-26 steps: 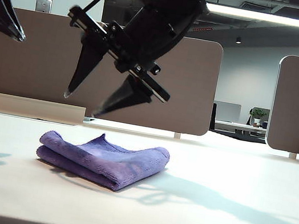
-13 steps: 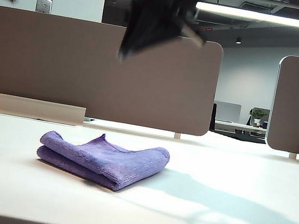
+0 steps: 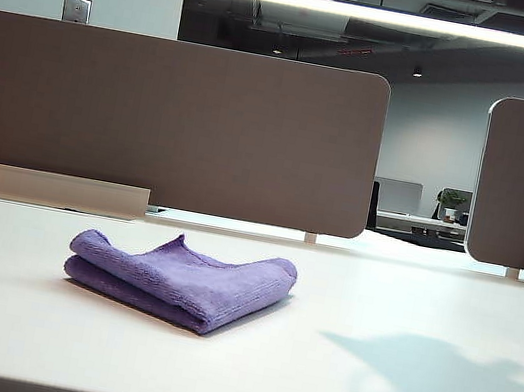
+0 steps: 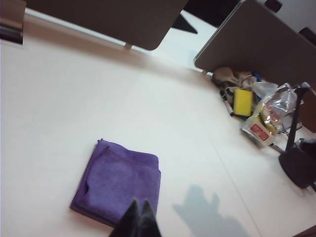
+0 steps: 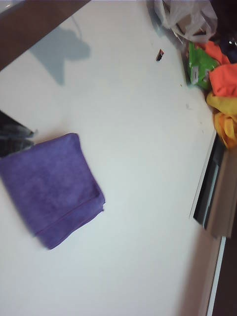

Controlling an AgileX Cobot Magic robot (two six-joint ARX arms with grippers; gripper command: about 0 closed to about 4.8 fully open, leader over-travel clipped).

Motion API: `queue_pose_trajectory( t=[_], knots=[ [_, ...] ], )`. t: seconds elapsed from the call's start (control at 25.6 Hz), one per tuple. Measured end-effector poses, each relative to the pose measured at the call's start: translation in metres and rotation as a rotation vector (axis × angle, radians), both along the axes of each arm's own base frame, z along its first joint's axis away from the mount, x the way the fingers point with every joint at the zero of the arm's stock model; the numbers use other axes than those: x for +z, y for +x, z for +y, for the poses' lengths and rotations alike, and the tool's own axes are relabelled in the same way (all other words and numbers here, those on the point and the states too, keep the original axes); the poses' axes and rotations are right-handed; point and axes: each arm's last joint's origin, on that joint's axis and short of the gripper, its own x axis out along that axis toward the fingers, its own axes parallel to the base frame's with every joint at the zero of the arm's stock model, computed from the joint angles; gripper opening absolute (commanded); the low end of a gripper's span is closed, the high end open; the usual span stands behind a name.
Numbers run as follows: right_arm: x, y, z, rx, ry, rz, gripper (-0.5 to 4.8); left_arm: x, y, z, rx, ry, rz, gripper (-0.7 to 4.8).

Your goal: Fold the bottom of the cloth upward, then fold it vertically to form a square shape.

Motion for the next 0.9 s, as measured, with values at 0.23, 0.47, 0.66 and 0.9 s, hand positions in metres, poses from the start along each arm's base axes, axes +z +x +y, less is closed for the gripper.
queue_pose_trajectory(
  t=[0.23,0.47,0.66,0.9],
  knots=[
    [-0.029,-0.053,-0.056,-0.087,0.054,-0.09,-0.02,0.0,-0.036,0.007,0.048,0.006,-0.101,-0.05],
    [-0.054,-0.094,-0.098,-0.113,0.19,-0.221,-0.02,-0.01,-0.058,0.011,0.082,0.066,-0.148,-0.05],
    [-0.068,-0.114,-0.118,-0.122,0.239,-0.238,-0.01,-0.016,-0.062,0.012,0.105,0.111,-0.154,-0.06],
    [-0.092,-0.113,-0.117,-0.122,0.211,-0.213,-0.01,-0.047,-0.041,0.01,0.119,0.156,-0.059,-0.05]
  ],
)
